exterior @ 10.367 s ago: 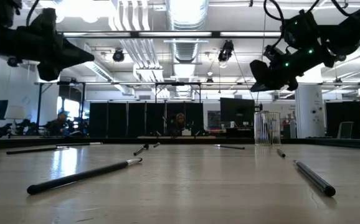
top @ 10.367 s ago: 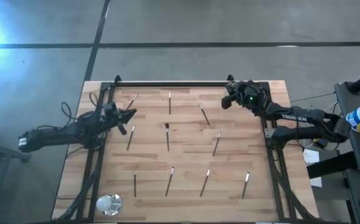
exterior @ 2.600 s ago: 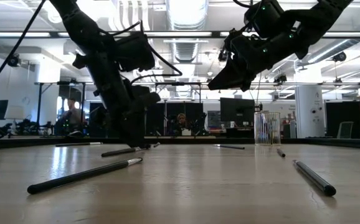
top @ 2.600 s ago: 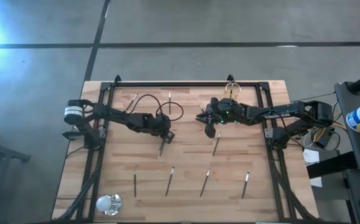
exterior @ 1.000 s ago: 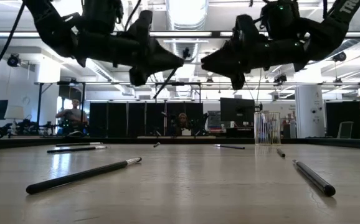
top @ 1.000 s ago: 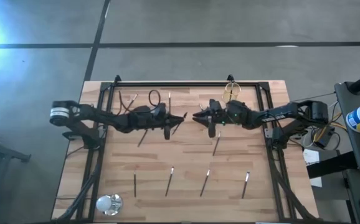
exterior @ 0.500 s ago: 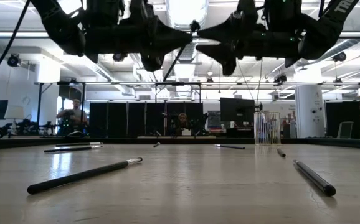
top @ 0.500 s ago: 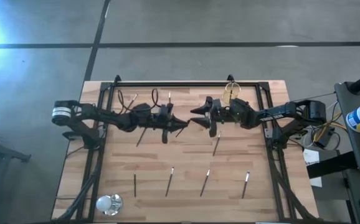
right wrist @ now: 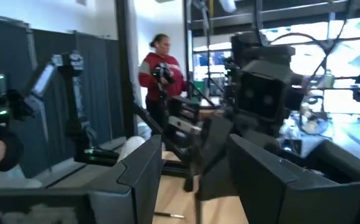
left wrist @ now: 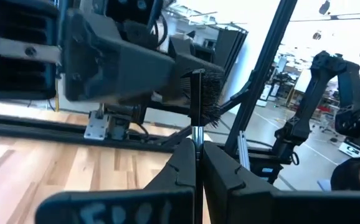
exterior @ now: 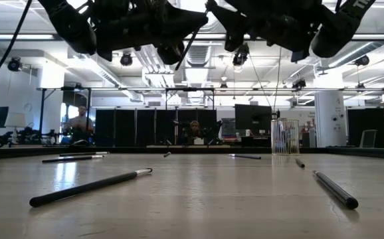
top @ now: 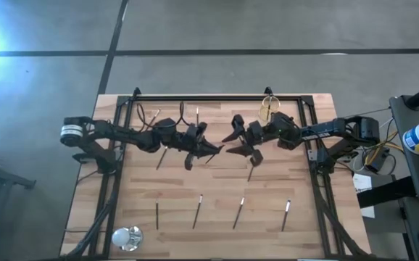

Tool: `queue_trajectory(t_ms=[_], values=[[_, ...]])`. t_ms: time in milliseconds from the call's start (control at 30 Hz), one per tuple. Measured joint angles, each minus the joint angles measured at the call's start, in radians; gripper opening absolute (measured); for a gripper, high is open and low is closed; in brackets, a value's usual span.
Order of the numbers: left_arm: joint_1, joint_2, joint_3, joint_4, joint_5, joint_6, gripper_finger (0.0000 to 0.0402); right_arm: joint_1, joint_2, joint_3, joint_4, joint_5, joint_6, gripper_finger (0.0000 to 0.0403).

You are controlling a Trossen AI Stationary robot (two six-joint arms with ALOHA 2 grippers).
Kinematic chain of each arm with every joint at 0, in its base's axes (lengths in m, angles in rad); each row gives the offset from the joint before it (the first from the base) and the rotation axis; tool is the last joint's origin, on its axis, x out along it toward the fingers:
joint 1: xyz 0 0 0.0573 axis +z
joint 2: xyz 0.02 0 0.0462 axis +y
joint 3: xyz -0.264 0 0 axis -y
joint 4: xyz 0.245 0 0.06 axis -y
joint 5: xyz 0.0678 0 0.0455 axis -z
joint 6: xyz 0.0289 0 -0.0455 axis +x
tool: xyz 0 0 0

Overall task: Put items in baskets/containers
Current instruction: Put the black eyebrow brush into the gold pen holder

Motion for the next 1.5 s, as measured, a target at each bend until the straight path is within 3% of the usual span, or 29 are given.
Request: queue_trajectory(t_ms=[267, 767, 1133, 1500], values=[[0.000, 0.000, 0.020, 0.000, 0.010, 0.001, 0.0005, 0.002, 0.024, 0.031, 0.000, 0.000, 0.000, 0.0136], [0.001, 0.000, 0.018, 0.001, 0.007, -0.004, 0.0005, 0.012, 0.078, 0.076, -0.003, 0.001, -0.004, 0.0026], [0.001, 0.000, 0.015, -0.007, -0.016, -0.045, 0.0024, 0.012, 0.076, 0.075, -0.008, 0.002, -0.016, 0.0016], [0.002, -0.044, -0.009, -0.099, -0.067, -0.019, 0.0092, 0.010, 0.067, 0.071, -0.022, 0.005, 0.007, 0.0015]])
